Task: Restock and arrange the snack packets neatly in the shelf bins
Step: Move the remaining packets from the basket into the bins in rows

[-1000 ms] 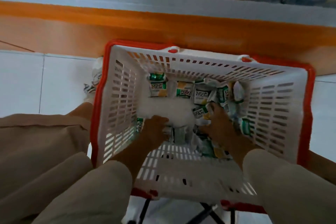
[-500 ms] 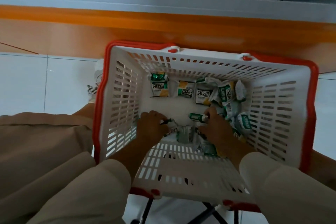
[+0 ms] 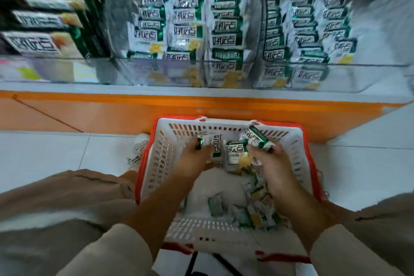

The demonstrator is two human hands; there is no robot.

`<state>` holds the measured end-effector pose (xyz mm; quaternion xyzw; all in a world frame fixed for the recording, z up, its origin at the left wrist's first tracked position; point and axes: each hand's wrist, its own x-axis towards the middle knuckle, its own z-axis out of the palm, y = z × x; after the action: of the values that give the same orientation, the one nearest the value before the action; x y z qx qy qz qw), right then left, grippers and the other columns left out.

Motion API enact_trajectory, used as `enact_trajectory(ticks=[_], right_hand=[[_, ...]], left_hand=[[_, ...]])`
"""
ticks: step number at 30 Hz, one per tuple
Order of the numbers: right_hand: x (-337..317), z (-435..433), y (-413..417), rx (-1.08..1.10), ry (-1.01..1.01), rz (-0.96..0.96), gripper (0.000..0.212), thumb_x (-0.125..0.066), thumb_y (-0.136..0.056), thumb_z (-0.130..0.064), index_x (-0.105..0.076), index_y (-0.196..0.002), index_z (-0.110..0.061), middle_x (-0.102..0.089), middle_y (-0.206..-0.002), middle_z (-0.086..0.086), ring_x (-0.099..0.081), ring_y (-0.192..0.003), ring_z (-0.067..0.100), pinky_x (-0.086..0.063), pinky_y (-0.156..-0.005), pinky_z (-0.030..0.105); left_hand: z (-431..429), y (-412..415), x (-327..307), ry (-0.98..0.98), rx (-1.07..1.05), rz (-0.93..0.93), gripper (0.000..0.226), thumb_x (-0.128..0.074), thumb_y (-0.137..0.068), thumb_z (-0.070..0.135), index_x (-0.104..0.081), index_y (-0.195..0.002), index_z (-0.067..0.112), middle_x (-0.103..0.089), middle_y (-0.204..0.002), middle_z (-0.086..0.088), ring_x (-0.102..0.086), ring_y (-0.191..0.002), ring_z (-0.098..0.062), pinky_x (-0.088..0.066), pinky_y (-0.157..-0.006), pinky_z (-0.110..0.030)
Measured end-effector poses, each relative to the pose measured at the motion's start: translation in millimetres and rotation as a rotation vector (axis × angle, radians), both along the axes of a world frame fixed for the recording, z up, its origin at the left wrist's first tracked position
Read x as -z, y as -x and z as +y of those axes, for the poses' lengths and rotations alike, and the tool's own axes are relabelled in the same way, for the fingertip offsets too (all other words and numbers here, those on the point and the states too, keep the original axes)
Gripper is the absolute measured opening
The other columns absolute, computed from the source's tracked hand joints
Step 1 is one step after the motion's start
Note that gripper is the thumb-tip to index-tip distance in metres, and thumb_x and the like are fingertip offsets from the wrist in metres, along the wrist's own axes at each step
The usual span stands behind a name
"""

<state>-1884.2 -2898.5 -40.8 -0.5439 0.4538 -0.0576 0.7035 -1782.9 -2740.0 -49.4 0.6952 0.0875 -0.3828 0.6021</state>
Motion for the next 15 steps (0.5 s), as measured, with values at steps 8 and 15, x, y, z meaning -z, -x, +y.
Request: enact_trajectory(ticks=[8,15], right_hand=[[-103.6,13.6,21.7,0.037,-0.158,-0.353,0.043,-0.074,-0.076,-0.014,-0.057,-0.114,-0.024,-0.068,-0.108,0.008,-0.069,-0.094,0.020,-0.054,-0.087,0.054],[-168.4,-4.1,29.7,-0.140,0.016,-0.311,0.038,-0.073,-0.074,-0.035,-0.057,-0.108,-0.027,-0.065,-0.082,0.012,-0.067,-0.080,0.026,-0.051,-0.084,0.044]], left_hand=[[-5.3,16.1,-115.4,0.306,0.151,0.001,0.045,-0.079,-0.077,0.028,-0.055,-0.115,0.028,-0.063,-0.116,-0.001,-0.066,-0.098,-0.013,-0.058,-0.088,-0.048],[-21.6,11.1,-172.0,0.263,0.261,-0.172,0.079,-0.090,-0.062,0.022,-0.050,-0.130,0.022,-0.062,-0.119,-0.024,-0.072,-0.086,-0.026,-0.060,-0.075,-0.038]])
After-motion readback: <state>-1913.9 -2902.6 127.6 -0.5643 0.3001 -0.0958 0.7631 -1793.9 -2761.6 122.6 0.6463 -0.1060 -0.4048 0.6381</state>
